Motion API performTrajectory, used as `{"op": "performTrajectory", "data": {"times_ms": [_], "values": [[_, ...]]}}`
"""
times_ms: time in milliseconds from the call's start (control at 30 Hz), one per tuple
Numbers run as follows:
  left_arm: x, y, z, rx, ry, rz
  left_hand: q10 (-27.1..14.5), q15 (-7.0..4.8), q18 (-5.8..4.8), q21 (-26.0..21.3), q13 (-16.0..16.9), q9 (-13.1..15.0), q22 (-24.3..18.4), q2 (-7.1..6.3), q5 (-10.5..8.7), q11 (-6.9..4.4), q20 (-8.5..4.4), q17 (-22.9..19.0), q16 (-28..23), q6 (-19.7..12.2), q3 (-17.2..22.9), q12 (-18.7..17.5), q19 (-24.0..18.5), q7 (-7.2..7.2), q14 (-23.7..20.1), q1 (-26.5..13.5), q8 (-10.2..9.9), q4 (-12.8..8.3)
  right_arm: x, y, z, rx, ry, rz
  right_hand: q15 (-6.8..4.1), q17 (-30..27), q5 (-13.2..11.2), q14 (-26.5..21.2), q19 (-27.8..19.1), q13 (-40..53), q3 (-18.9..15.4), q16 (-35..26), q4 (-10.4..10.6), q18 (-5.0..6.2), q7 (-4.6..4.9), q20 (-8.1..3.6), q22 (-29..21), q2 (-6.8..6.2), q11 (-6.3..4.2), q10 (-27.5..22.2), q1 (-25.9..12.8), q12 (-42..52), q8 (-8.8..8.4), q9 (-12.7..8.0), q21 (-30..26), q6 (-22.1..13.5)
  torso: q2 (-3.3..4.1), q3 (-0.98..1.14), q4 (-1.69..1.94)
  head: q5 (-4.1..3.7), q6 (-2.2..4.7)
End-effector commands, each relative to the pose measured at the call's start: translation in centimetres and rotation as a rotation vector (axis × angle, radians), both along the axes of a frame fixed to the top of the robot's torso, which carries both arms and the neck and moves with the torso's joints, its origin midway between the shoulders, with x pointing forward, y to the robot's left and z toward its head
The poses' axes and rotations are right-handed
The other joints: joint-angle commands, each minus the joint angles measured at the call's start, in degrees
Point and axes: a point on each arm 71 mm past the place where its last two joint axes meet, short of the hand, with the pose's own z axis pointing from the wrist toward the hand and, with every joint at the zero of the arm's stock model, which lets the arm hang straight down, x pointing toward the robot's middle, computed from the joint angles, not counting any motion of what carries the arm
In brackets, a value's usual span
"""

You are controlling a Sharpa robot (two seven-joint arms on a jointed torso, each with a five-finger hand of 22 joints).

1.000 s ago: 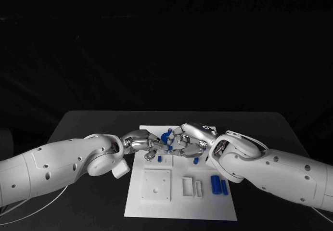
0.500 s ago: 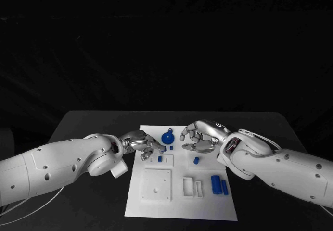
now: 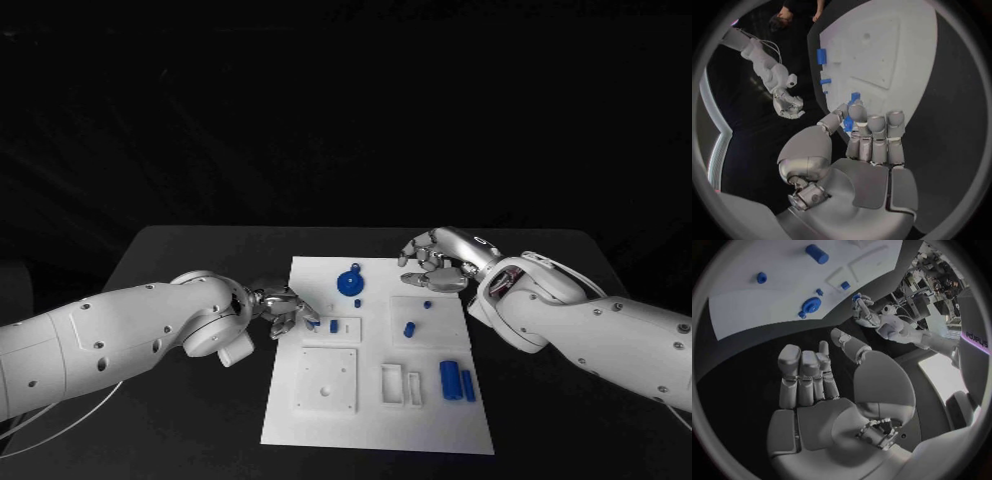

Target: Assemble the parts on the task board

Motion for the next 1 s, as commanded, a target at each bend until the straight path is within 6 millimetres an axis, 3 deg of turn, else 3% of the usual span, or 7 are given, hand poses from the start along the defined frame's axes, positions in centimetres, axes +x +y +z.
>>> {"op": "performTrajectory", "data": {"times_ms": [33,300,633,1000], "values": [[0.3,0.4,0.1,0.173,-0.051,0.007,4.1,-4.57,0.62,0.4,-0.1,3.8,-0.1,-0.68,1.25,-3.55,-8.67,0.0,-0.3,4.5,3.8,-0.4,0.7,-3.27,4.7,-0.6,9.5,1.7,0.3,-0.6,0.1,0.017,0.001,-0.019,-0.10,0.0,0.3,0.0,0.1,-0.1,-0.3,-0.4,0.1,5.63,0.57,-0.39,0.8,-0.33,-0.02,-0.4,0.2,-0.2,-0.38,0.1,-0.3,0.3,0.04,0.02,-0.01,0.25,-0.33],[0.5,-0.9,0.5,0.276,-0.134,-0.048,5.0,-4.56,0.79,0.9,0.0,3.9,-0.3,-1.15,1.96,-3.81,-8.85,0.1,-0.2,5.5,5.4,-0.5,1.3,-3.54,5.6,-1.9,9.6,1.0,0.6,-1.4,0.2,0.015,-0.004,-0.040,-0.09,0.0,0.7,0.0,0.1,-0.1,-0.3,-0.4,0.1,5.63,0.58,-0.39,0.8,-0.43,-0.01,-0.4,0.2,-0.2,-0.41,0.1,-0.3,0.4,0.08,-0.07,0.07,0.54,-0.79],[0.5,-2.1,0.6,0.341,-0.190,-0.079,5.2,-4.58,0.87,1.1,0.1,4.0,-0.3,-1.43,2.36,-3.93,-8.92,0.3,-0.1,5.8,6.0,-0.3,1.6,-3.67,5.9,-2.1,9.7,0.9,1.0,-2.2,0.2,0.011,-0.010,-0.064,-0.09,0.0,0.9,0.0,0.1,-0.1,-0.3,-0.4,0.2,5.63,0.58,-0.38,0.8,-0.51,-0.01,-0.4,0.2,-0.2,-0.42,0.2,-0.3,0.4,0.06,-0.02,0.03,0.82,-1.20],[0.4,-3.5,0.6,0.375,-0.223,-0.118,5.5,-4.56,0.93,1.4,0.3,4.1,-0.3,-1.71,2.50,-4.06,-8.97,0.5,0.2,6.3,6.3,0.0,1.8,-3.80,6.2,-2.3,9.8,1.0,1.1,-2.2,0.3,0.011,-0.010,-0.066,-0.09,0.0,1.0,0.0,0.1,-0.1,-0.3,-0.4,0.2,5.63,0.58,-0.38,0.8,-0.57,-0.01,-0.4,0.3,-0.2,-0.44,0.2,-0.3,0.4,0.03,0.00,0.01,0.89,-1.25]]}}
